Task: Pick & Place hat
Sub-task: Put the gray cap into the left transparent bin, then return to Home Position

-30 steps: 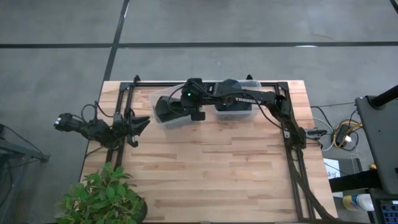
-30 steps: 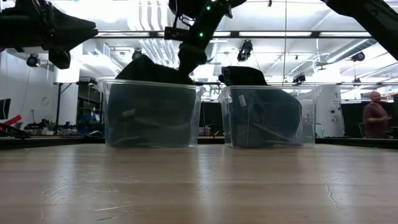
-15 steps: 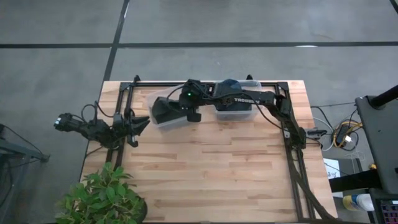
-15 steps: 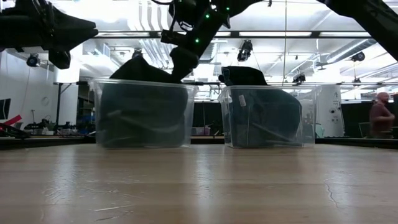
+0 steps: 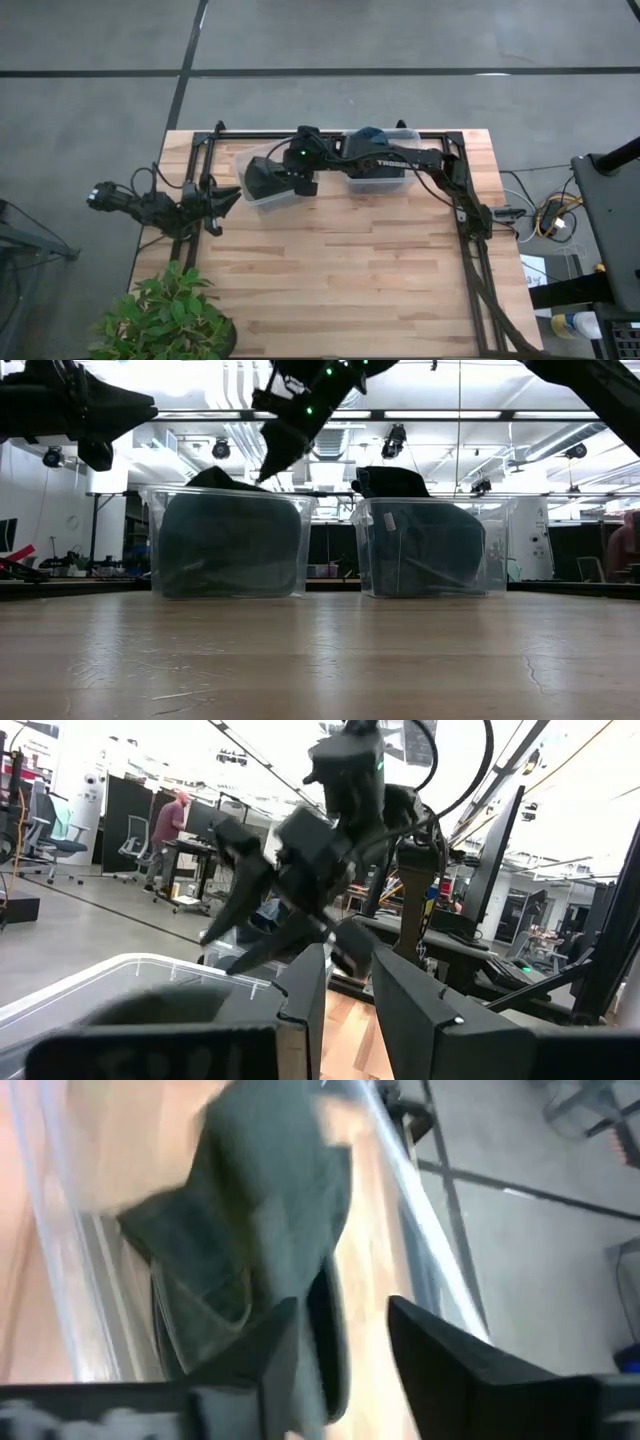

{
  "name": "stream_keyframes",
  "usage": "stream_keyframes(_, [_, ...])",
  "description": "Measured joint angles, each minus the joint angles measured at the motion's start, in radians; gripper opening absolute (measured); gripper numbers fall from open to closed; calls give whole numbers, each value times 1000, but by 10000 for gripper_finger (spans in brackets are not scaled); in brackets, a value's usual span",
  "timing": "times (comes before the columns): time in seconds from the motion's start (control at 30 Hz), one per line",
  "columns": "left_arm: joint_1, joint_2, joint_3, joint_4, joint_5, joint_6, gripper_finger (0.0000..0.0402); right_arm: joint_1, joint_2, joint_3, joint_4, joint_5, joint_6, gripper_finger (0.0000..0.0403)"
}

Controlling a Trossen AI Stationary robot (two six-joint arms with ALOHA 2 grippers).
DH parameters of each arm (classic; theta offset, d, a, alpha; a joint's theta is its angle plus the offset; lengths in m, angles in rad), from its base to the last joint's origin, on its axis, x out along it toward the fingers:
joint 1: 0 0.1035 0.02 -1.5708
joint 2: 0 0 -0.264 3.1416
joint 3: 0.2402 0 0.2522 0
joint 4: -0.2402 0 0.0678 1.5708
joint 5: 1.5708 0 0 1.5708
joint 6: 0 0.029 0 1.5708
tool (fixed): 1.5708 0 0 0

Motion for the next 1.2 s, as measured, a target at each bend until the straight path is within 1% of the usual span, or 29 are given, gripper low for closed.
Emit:
stream_keyframes(0.13, [0,0,0,-16,0,0,80,11,-5,53,-10,17,22,195])
stream_keyframes(0.23, [0,0,0,-39,0,0,80,23,-24,91,-12,13,113,203])
stream_keyframes(0.27, [0,0,0,-39,0,0,80,28,-31,100,-17,-2,128,197])
stream_keyframes(0.33, [0,0,0,-41,0,0,80,36,-44,110,-35,-45,145,169])
stream_keyframes(0.4, [0,0,0,-41,0,0,80,46,-48,109,-47,-99,163,120])
stream_keyframes(0.5, [0,0,0,-46,1,-6,80,59,-50,96,-68,-195,179,32])
stream_keyframes(0.6, [0,0,0,-53,1,-26,77,73,-56,79,-67,-221,186,14])
stream_keyframes(0.67, [0,0,0,-64,6,-43,68,81,-57,62,-60,-232,185,9])
stream_keyframes(0.77, [-1,0,5,-97,13,-52,45,94,-58,37,-59,-283,189,8])
stream_keyframes(0.83, [-2,0,24,-135,33,-51,19,111,-72,19,-63,-288,195,8])
stream_keyframes(0.9, [-2,0,43,-173,42,-63,6,128,-104,-8,-56,-289,187,7])
stream_keyframes(1.03, [-2,0,52,-199,42,-74,1,154,-209,-123,37,-292,159,7])
stream_keyframes(1.1, [-2,0,52,-204,42,-74,1,165,-287,-219,98,-288,158,7])
stream_keyframes(1.2, [-2,0,51,-216,42,-82,0,194,-434,-409,218,-288,187,7])
